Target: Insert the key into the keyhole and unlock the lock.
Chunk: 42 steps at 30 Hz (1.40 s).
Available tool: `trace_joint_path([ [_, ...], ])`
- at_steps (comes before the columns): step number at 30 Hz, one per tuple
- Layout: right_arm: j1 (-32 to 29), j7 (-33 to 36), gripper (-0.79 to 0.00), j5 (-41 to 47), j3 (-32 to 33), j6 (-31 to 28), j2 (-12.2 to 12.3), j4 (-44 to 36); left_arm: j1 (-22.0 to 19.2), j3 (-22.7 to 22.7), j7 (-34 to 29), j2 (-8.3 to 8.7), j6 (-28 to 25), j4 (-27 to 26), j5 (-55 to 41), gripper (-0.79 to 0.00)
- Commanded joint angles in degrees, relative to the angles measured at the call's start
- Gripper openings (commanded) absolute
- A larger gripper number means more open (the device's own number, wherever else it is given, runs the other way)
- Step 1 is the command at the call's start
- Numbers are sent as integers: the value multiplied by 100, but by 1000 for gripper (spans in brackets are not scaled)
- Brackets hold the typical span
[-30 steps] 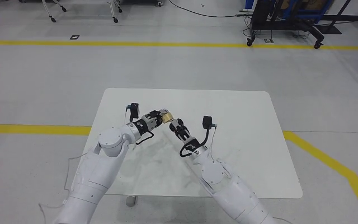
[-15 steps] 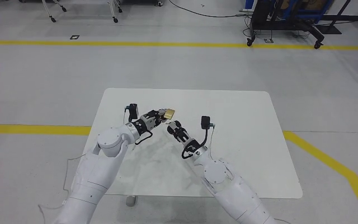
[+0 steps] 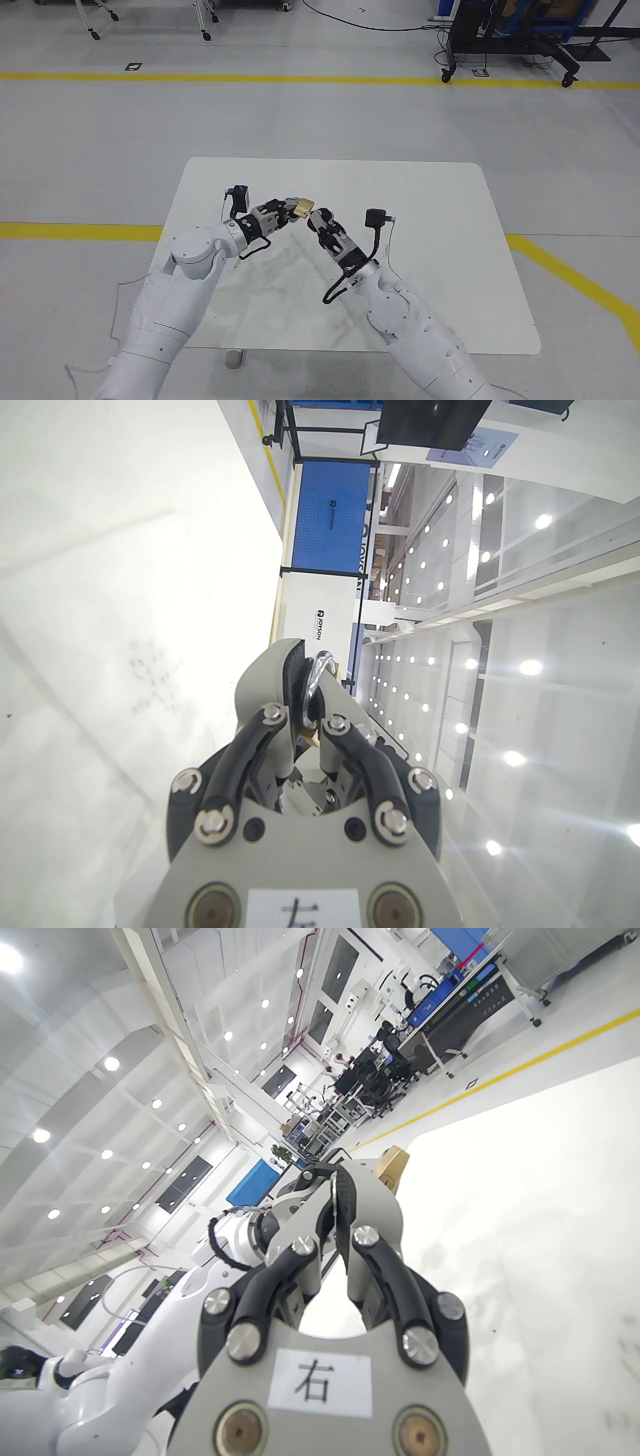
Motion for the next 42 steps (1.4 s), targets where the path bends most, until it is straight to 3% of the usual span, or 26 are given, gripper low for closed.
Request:
trace_joint_path([
  [1,35,-176,-785,-213,-22,13,-13,71,2,-1,-31,3,-2,-1,0,-785],
  [14,205,-448,-785,-535,-57,182,-94,443,-5,2,-144,16,-78,15,-29,-785],
  [30,66,264,-785,-553,39,217,-72,271,-5,-62,-97,31,-92,38,-120,-785],
  [33,4,677,-785,28,85,66,-72,190,-6,-65,-107,37,-128,26,-88,-785],
  [36,-77,1573,-785,1267,268,-24,-47,10,-13,-94,-87,60,-186,7,103,-785],
  [39,-128,2557,-785,2398,534,281,8,-197,15,-142,-187,84,-297,-27,170,-785],
  [42,-156,3035,-785,2752,699,577,55,-303,32,-177,-261,100,-340,-30,185,-785],
])
